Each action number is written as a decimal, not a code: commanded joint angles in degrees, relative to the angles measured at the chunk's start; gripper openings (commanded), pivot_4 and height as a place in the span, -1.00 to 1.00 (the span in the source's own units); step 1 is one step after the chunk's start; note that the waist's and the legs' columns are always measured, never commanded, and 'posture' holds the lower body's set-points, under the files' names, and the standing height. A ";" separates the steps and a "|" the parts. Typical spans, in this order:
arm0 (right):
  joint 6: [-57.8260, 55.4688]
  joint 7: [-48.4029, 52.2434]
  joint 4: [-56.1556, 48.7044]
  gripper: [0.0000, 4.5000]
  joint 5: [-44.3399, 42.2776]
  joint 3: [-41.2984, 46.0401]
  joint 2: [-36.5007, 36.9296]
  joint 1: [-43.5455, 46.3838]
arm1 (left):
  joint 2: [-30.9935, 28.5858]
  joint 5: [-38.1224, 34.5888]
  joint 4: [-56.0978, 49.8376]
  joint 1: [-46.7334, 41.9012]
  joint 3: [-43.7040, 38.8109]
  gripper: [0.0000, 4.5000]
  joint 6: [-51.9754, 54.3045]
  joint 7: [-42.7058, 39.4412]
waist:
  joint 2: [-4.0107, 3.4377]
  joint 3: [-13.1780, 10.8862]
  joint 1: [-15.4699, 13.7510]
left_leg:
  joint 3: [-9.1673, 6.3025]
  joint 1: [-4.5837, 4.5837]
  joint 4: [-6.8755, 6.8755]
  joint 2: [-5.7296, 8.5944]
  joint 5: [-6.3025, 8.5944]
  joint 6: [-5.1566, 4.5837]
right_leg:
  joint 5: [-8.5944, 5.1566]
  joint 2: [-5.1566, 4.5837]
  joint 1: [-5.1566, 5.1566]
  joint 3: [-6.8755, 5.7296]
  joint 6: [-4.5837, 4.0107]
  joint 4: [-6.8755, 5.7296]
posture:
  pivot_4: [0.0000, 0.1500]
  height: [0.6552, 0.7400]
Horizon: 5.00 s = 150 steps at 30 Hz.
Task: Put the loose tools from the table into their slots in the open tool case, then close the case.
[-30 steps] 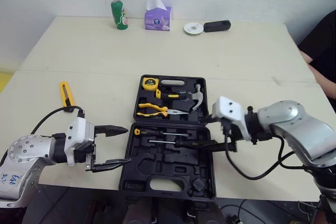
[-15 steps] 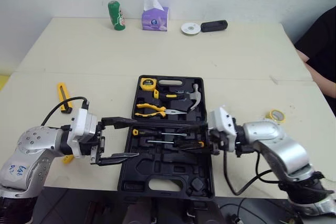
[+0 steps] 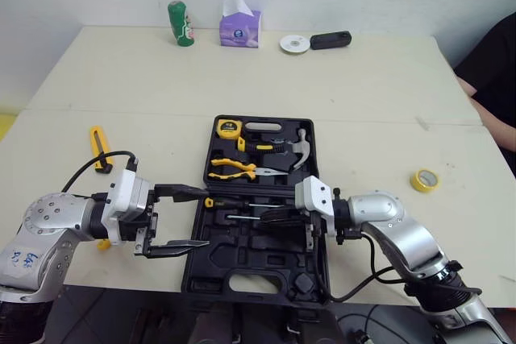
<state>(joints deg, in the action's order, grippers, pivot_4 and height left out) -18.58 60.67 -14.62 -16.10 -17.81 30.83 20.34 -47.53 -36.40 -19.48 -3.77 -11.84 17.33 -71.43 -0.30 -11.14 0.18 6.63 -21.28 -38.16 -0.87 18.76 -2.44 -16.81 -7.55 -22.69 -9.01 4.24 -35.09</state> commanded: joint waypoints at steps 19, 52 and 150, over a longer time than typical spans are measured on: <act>-9.47 -1.63 7.94 -0.97 6.09 -7.95 0.25 -0.46 | -1.07 0.95 0.18 1.01 -1.75 1.00 -0.91 0.71 | 0.35 0.31 0.90 | -0.04 0.29 0.01 -0.07 -0.04 0.11 | -0.02 -0.02 0.13 0.07 -0.09 0.04 | 1.00 1.00; -6.14 2.34 -8.97 -0.15 -14.63 25.68 13.29 -10.81 | -4.76 3.27 12.52 6.70 -16.15 1.00 -4.56 0.48 | 0.17 0.47 0.84 | -0.12 0.02 0.11 -0.06 0.13 0.05 | -0.05 -0.03 0.01 -0.04 -0.13 0.30 | 1.00 1.00; 12.55 10.13 -11.17 0.98 -23.41 17.18 4.44 -5.89 | -8.76 12.61 4.11 16.30 -13.40 1.00 23.79 23.83 | 0.14 0.07 0.05 | 0.32 0.03 0.18 -0.04 0.17 0.10 | -0.08 -0.14 -0.45 0.26 -0.18 -0.10 | 1.00 1.00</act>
<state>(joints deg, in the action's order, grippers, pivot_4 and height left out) -6.37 71.14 -23.99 -39.09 -1.90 34.96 14.31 -55.23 -24.63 -14.81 12.06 -24.01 40.81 -48.02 -0.16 -11.07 0.23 6.95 -21.25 -37.98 -0.91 18.92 -2.32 -16.89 -7.69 -23.15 -8.76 4.06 -35.19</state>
